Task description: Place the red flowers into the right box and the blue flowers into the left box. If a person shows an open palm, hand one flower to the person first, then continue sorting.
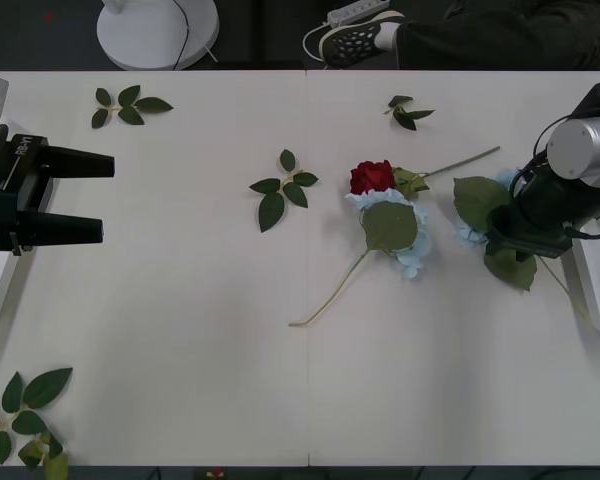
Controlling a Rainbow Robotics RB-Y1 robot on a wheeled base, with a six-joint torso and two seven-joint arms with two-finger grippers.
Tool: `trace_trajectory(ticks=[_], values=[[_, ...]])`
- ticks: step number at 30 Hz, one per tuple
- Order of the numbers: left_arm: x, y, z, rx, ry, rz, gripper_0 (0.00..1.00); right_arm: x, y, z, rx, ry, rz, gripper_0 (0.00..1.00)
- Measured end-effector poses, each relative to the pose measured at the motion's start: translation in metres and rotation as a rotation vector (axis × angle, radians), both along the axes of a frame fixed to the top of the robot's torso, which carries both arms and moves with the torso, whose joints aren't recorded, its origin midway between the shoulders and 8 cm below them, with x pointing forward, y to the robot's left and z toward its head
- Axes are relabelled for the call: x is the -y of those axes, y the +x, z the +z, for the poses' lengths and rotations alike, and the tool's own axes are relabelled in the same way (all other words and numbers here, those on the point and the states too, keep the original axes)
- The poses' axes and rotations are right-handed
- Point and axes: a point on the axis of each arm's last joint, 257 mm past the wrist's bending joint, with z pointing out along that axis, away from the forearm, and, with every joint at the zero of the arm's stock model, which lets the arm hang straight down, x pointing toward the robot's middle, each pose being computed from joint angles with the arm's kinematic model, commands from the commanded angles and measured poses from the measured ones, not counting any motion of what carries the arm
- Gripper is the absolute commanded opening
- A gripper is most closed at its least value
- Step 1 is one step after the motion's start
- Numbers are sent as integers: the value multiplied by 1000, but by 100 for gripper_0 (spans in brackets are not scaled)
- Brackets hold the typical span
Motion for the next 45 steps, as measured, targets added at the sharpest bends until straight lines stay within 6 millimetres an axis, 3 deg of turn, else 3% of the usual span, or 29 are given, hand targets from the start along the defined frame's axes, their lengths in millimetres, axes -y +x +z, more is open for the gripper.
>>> trace_trajectory(ticks=[10, 15, 24, 30, 34, 40, 45], values=[[0, 0, 0, 0, 0, 0, 100, -2, -3, 0, -8, 4, 53, 0], [0, 0, 0, 0, 0, 0, 100, -8, -9, 16, -7, 60, 212, 0], [0, 0, 0, -1, 0, 1, 100, -10, -9, 107, 151, 160, 472, 0], [0, 0, 0, -2, -1, 1, 100, -35, 9, 190, 367, 303, 605, 0], [-1, 0, 0, -2, -1, 1, 100, -65, 13, 238, 529, 409, 741, 0], [-1, 0, 0, -2, -1, 2, 100, -104, 30, 285, 764, 523, 823, 0], [-1, 0, -1, -2, -1, 2, 100, -142, 40, 299, 937, 534, 953, 0]])
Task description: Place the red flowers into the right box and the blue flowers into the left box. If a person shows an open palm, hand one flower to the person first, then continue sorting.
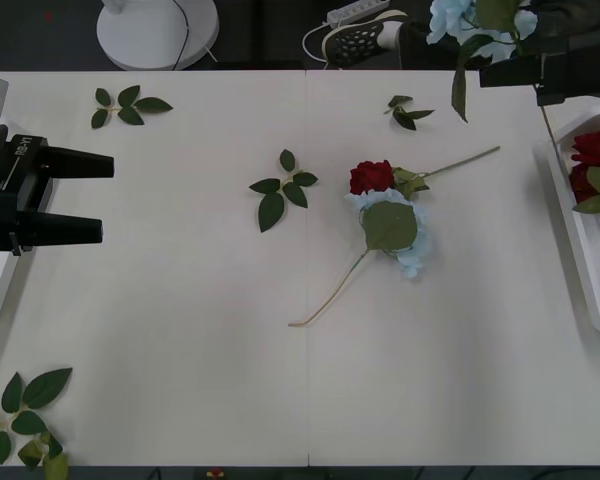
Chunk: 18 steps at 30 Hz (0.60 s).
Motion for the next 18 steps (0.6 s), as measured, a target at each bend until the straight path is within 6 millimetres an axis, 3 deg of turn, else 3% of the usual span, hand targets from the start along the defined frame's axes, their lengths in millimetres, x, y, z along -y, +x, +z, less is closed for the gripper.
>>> trace_trajectory(ticks=[4, 10, 18], values=[[0, 0, 0, -1, 0, 0, 100, -50, 7, 19, 77, 98, 15, 0], [-1, 0, -1, -3, 0, 1, 100, -127, -11, 48, 222, 189, 71, 0], [-1, 0, -1, -3, 0, 2, 100, -198, -36, 51, 316, 230, 137, 0]])
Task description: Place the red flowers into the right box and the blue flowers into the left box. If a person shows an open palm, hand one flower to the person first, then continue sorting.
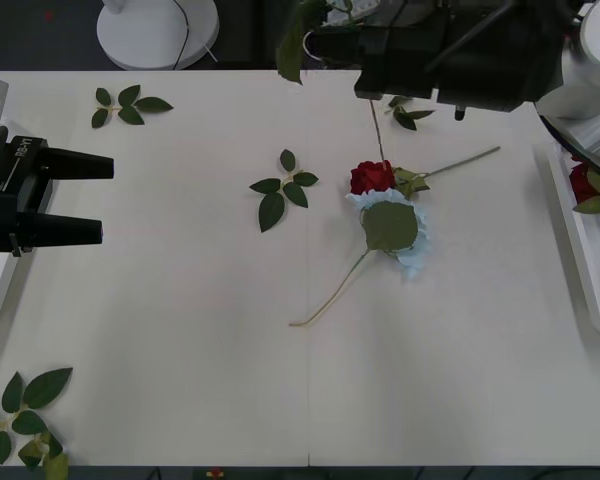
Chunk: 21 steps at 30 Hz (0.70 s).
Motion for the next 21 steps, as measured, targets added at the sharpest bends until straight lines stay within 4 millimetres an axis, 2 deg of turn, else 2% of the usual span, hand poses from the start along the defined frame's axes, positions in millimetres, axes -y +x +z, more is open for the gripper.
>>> trace_trajectory(ticks=[6, 11, 16, 19, 21], values=[[0, 0, 0, 0, 0, 0, 100, -41, -29, 7, 29, 87, 34, 0], [0, 0, 0, 0, 0, 0, 100, -67, -48, 5, 60, 117, 53, 0], [0, 0, 0, 0, 0, 0, 100, -87, -61, 4, 45, 152, 79, 0], [0, 0, -1, -3, -1, 1, 100, -96, -61, 7, 47, 181, 68, 0], [-1, -4, -13, -38, -8, 7, 100, -102, -62, 5, 53, 189, 61, 0]])
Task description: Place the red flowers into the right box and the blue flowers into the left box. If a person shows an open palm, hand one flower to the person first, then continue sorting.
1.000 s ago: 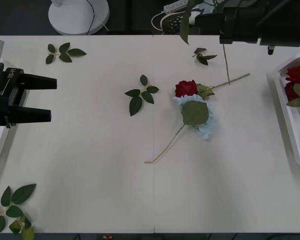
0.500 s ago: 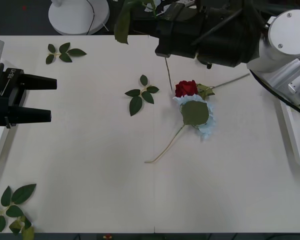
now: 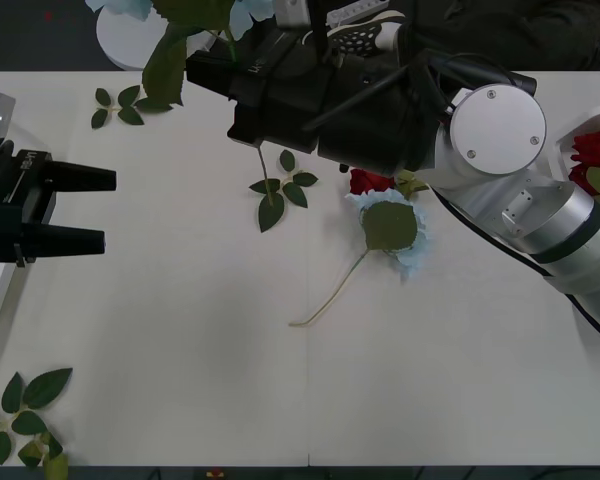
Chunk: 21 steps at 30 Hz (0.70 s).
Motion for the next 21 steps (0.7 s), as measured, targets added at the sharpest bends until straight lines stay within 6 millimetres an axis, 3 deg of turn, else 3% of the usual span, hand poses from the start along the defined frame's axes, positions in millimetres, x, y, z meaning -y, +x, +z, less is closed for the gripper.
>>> trace_trajectory(ticks=[8, 15, 21], values=[[-1, -4, -27, -186, -214, 68, 100, -12, -4, -11, -16, 7, -5, 0], [32, -8, -37, -314, -390, 67, 100, -12, -5, -12, -24, 7, -3, 0], [60, 4, -49, -333, -451, 105, 100, -12, -5, -12, -27, 8, -3, 0]])
